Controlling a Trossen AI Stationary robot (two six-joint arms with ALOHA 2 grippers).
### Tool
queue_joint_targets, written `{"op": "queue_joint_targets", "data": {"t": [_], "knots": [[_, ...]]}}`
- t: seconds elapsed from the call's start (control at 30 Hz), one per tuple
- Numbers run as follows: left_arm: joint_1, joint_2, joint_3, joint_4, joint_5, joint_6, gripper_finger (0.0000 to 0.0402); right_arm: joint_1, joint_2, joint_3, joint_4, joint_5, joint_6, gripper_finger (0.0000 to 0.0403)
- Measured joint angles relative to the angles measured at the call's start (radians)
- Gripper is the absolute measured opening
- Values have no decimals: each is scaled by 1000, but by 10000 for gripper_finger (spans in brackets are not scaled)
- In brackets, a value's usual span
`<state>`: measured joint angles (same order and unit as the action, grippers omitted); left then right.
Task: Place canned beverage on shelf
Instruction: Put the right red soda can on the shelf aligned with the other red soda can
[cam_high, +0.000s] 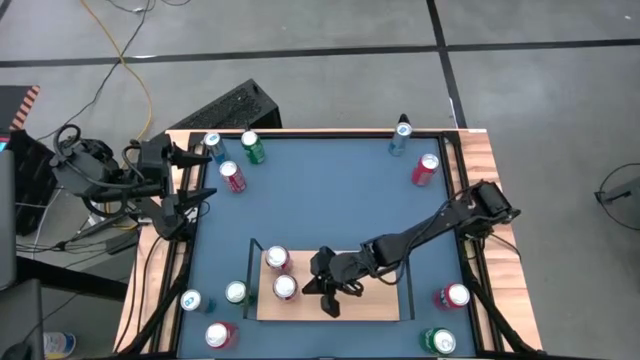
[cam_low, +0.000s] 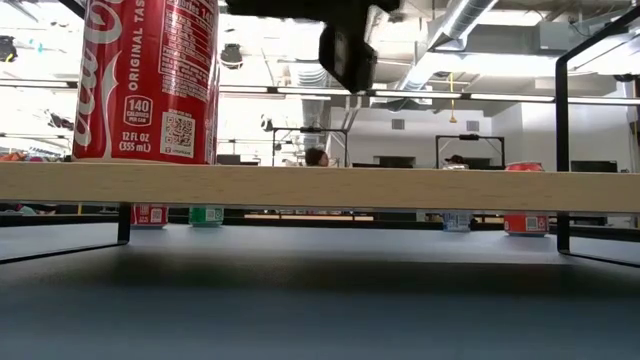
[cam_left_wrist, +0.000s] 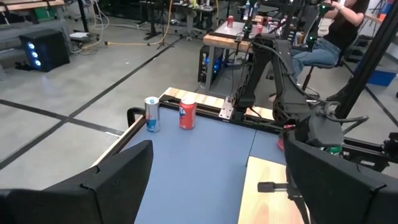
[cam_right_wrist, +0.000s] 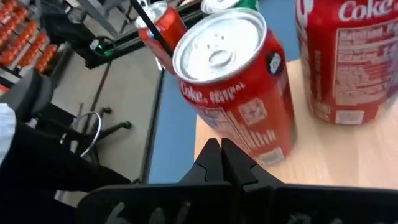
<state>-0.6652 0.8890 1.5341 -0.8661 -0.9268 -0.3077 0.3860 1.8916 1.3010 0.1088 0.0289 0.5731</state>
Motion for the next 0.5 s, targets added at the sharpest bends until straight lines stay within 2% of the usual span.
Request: {"op": "queue_joint_targets", "data": {"t": [0.5], "knots": [[0,0,0,-10,0,-2,352,-8,46,44,-21,28,14,0]]}}
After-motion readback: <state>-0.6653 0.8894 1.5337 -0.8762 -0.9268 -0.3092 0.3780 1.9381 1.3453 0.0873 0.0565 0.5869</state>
